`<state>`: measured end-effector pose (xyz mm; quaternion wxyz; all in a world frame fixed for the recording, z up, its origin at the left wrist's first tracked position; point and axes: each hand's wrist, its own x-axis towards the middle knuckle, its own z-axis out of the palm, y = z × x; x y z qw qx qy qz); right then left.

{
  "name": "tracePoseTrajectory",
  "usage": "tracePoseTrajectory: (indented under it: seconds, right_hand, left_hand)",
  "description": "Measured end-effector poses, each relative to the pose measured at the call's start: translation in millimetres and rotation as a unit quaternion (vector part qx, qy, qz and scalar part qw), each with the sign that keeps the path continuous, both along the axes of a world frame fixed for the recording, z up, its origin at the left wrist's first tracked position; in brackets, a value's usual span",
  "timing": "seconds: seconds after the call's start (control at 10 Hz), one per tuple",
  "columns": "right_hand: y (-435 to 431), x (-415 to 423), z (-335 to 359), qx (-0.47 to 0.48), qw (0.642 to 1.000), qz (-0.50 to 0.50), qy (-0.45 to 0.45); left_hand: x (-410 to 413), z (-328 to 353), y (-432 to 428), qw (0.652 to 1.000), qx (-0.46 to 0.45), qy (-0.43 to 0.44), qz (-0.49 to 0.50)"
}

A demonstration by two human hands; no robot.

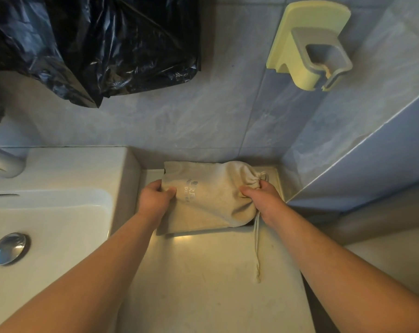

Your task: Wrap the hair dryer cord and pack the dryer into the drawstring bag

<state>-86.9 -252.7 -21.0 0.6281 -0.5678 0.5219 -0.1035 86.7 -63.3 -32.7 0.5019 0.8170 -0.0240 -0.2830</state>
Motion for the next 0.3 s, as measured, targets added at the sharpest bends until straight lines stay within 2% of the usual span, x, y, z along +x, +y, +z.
tracePoseTrajectory:
  seconds: [0.1,0.2,0.3]
  right_hand:
    - [2.3,-0.7,12.8,-0.082,0.995,0.03,0.053]
    - [5.3,-6.1,25.2,-0.136,0.985,0.068,0.078]
    - [8.5,-14.4,51.3,-0.236,0.959,0.093,0.125]
  left_hand:
    - [-8.8,16.1,0.7,0.994,0.045,-0.088,-0.039]
    - [-9.7,25.8,6.5,0.976,0.071,-0.168,-0.122]
    - [-4.9,32.3,13.3,0.945,0.133,-0.23,-0.192]
